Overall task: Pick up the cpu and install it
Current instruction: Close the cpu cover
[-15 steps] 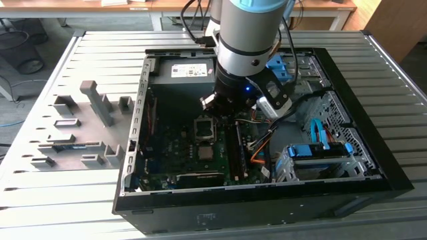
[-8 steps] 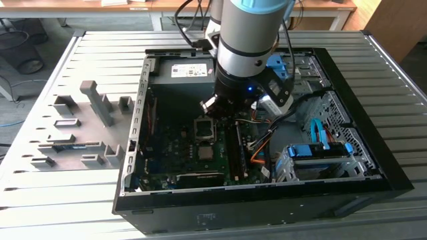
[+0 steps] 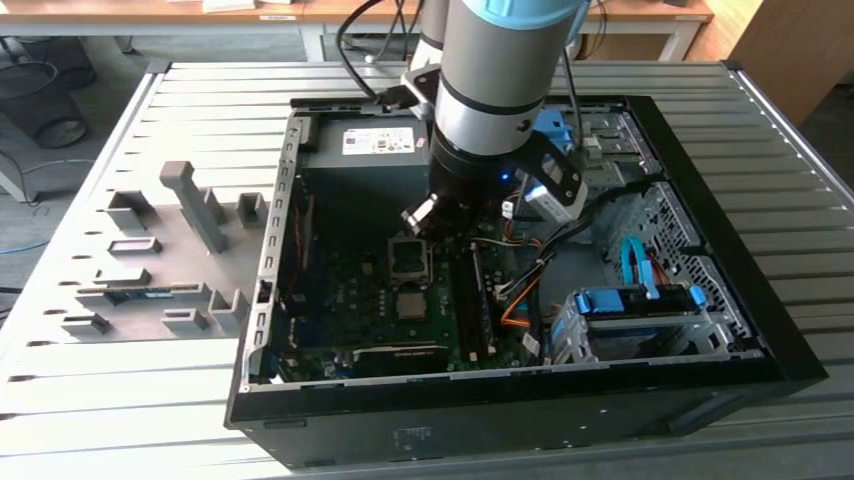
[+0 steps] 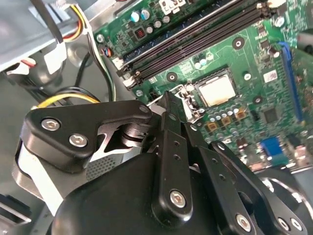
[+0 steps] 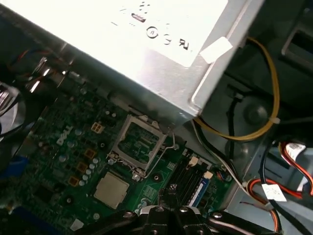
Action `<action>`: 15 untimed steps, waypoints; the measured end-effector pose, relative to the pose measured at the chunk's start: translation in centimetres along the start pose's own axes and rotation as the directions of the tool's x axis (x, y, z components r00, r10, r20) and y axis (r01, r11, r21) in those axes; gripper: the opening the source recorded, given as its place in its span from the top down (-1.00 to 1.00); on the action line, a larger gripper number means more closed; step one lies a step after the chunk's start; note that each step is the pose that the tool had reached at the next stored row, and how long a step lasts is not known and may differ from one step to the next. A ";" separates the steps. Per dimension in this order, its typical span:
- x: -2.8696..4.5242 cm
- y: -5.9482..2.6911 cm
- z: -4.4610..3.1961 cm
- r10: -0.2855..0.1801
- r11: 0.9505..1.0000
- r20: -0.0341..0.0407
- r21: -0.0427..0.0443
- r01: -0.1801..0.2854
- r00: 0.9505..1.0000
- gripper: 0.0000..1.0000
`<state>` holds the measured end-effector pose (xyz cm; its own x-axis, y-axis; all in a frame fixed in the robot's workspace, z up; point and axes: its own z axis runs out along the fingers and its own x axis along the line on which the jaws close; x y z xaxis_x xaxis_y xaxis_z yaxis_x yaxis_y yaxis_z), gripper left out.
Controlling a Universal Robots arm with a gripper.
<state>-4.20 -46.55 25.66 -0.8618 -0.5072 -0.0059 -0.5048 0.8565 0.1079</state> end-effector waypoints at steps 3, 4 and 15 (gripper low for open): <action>0.00 0.00 0.02 -0.053 0.999 -0.006 -0.001 0.053 0.999 0.80; 0.00 0.00 0.02 -0.069 0.998 -0.008 -0.001 0.069 0.998 0.80; 0.00 -0.01 0.06 -0.251 0.968 -0.027 -0.005 0.250 0.968 0.80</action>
<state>-4.20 -46.55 25.60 -0.7062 -0.7080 -0.0059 -0.7043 0.7016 0.1080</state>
